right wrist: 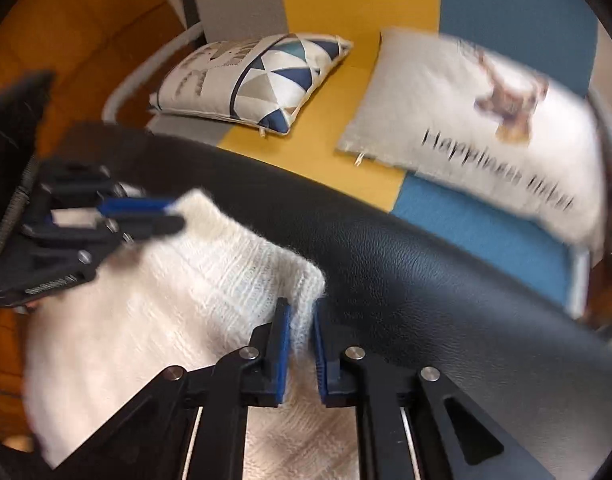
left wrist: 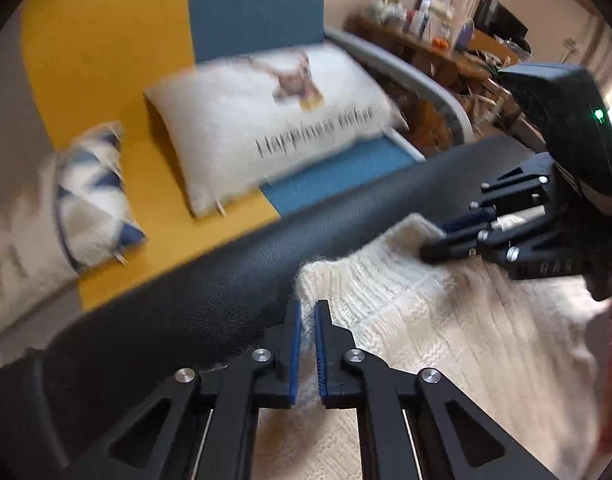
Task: Fold clothes
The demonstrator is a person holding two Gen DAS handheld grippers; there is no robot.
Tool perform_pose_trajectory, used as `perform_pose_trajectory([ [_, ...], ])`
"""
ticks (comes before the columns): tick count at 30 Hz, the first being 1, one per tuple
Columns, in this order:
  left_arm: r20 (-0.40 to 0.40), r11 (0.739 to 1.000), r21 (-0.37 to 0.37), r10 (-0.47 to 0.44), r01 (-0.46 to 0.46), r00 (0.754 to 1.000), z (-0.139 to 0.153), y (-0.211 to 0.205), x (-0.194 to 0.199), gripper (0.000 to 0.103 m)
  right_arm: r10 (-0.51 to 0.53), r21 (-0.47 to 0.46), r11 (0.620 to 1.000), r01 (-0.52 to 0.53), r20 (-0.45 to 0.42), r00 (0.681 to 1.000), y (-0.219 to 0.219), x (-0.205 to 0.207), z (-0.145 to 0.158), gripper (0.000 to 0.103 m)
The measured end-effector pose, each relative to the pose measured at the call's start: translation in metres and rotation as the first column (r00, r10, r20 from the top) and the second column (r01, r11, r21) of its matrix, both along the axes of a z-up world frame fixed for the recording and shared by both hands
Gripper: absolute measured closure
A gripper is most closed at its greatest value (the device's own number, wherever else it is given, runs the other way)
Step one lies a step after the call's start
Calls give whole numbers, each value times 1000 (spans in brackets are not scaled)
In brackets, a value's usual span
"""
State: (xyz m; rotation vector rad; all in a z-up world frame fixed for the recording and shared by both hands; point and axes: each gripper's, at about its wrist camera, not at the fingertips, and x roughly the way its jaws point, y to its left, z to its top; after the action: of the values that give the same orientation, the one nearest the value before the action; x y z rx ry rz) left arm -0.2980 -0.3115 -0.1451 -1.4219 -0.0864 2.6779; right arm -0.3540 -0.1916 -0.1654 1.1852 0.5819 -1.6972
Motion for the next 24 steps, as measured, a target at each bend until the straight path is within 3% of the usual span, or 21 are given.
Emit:
perform_pose_trajectory([
  [3, -158, 991, -110, 59, -77, 986, 13, 13, 25, 97, -38, -67, 997, 29, -133, 990, 11, 11, 18, 98],
  [5, -237, 972, -203, 71, -121, 969, 13, 25, 34, 97, -66, -64, 996, 54, -205, 976, 12, 15, 15, 98],
  [6, -257, 958, -251, 72, -138, 964, 9, 31, 36, 97, -80, -57, 996, 69, -225, 971, 10, 15, 11, 98],
  [7, -225, 957, -254, 81, -138, 971, 1, 34, 31, 97, -87, -48, 996, 78, -230, 969, 7, 15, 4, 98],
  [11, -149, 970, -177, 142, -167, 979, -19, 24, 19, 96, -120, -56, 992, 111, -182, 976, 6, 11, -13, 94],
  [12, -134, 974, -146, 156, -176, 979, -21, 20, 18, 94, -135, -72, 990, 124, -188, 973, 9, 10, -10, 81],
  [14, -115, 981, -19, 191, -195, 975, -12, 4, 24, 93, -157, -127, 982, 137, -166, 973, 17, 10, -1, 77],
  [16, -106, 972, 80, 227, -219, 968, 0, -13, 34, 92, -170, -170, 975, 142, -162, 972, 25, 16, 13, 77],
  [19, -108, 950, 149, 292, -275, 950, 16, -35, 53, 89, -128, -205, 973, 102, -116, 985, 34, 34, 29, 77],
  [22, -83, 948, 140, 299, -286, 951, 20, -46, 71, 88, -70, -167, 984, 56, -79, 994, 27, 51, 21, 77],
  [24, -28, 949, 63, 311, -309, 950, 8, -45, 75, 88, -94, -97, 991, 87, -66, 993, 18, 53, 2, 77],
])
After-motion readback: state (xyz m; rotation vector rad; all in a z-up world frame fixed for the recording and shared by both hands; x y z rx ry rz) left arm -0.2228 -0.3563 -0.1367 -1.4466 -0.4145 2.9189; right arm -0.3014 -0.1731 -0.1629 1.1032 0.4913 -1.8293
